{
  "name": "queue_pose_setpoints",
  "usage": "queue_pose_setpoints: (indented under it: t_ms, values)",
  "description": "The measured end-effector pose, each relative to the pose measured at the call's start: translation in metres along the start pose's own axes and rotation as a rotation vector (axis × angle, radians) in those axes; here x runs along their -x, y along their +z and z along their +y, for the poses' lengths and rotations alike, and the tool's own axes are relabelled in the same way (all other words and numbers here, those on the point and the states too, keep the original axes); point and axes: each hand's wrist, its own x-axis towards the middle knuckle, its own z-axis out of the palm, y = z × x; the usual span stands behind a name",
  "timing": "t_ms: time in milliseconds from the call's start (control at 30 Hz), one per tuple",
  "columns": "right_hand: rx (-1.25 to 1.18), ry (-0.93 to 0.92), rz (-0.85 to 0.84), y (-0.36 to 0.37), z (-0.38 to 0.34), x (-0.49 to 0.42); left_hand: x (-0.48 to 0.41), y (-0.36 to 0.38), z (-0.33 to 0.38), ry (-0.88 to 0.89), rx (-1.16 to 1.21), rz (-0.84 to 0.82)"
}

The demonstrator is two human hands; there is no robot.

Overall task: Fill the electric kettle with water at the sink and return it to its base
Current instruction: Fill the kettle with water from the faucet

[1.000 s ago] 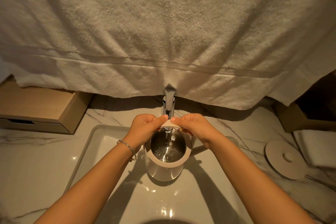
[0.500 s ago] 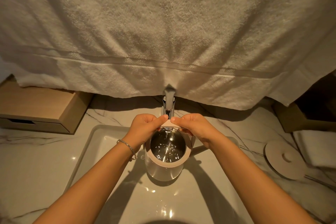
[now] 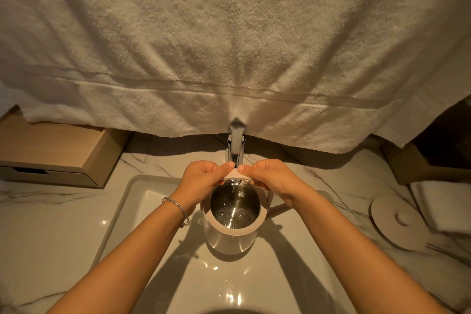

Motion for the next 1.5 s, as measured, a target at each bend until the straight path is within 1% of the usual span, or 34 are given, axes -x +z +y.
queue_pose_setpoints:
  t_ms: [1000, 1500]
  values:
    - [0.002, 0.031, 0.001, 0.005, 0.004, -0.002, -0.001, 0.000, -0.010, -0.023, -0.020, 0.017]
    - [-0.004, 0.034, 0.002, 0.005, 0.003, 0.000, -0.001, -0.001, -0.008, -0.022, -0.024, 0.000]
